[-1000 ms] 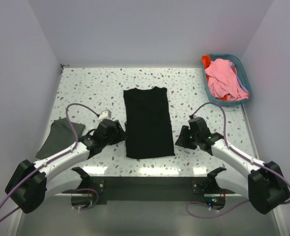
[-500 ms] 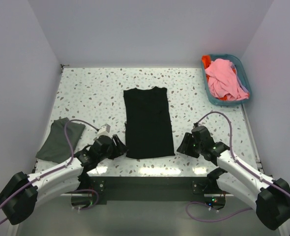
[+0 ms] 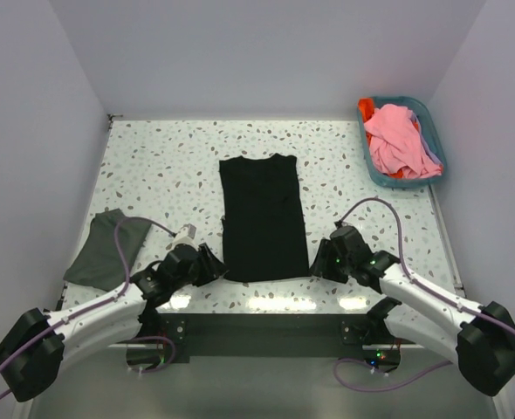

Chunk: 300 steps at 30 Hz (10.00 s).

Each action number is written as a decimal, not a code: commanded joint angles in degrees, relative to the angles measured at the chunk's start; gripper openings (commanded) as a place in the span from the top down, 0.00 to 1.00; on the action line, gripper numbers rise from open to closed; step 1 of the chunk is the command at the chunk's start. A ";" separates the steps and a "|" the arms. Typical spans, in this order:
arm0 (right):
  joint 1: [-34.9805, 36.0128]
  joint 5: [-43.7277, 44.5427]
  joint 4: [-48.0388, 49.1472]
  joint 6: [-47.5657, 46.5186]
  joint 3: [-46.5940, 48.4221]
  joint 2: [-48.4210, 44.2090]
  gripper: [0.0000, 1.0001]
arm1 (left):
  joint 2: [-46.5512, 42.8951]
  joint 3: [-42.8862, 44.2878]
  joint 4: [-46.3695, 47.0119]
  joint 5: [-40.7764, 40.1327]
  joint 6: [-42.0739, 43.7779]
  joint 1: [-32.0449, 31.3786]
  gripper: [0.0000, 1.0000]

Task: Fold and stack the t-shirts
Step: Fold the tshirt, then neatly place the folded tshirt to the corner

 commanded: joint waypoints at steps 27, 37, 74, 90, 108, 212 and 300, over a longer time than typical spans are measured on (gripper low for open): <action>6.52 6.79 0.79 4.55 4.81 -0.74 0.48 | 16.01 3.42 -10.17 -7.59 -8.78 -9.77 0.76; 6.61 7.32 5.61 3.76 1.30 6.11 0.48 | 17.16 3.51 -10.26 -7.77 -9.13 -10.04 0.85; 11.62 8.20 -24.35 -3.79 22.02 -11.83 1.00 | 0.98 23.69 -33.72 -11.37 -5.97 -15.58 1.00; 3.28 9.09 -15.32 -13.99 40.92 12.42 1.00 | 21.26 44.89 -21.87 -0.93 14.68 7.00 1.00; -21.16 -5.95 0.36 -14.97 72.99 63.48 0.75 | 78.39 90.33 -2.89 20.86 18.56 24.49 0.59; -8.78 5.99 -0.35 -23.05 49.37 41.30 0.34 | 43.89 52.20 2.93 -9.51 23.91 16.51 0.52; -16.51 -14.74 -6.33 -26.65 65.45 56.21 0.25 | 55.38 36.55 3.98 6.56 15.31 12.38 0.37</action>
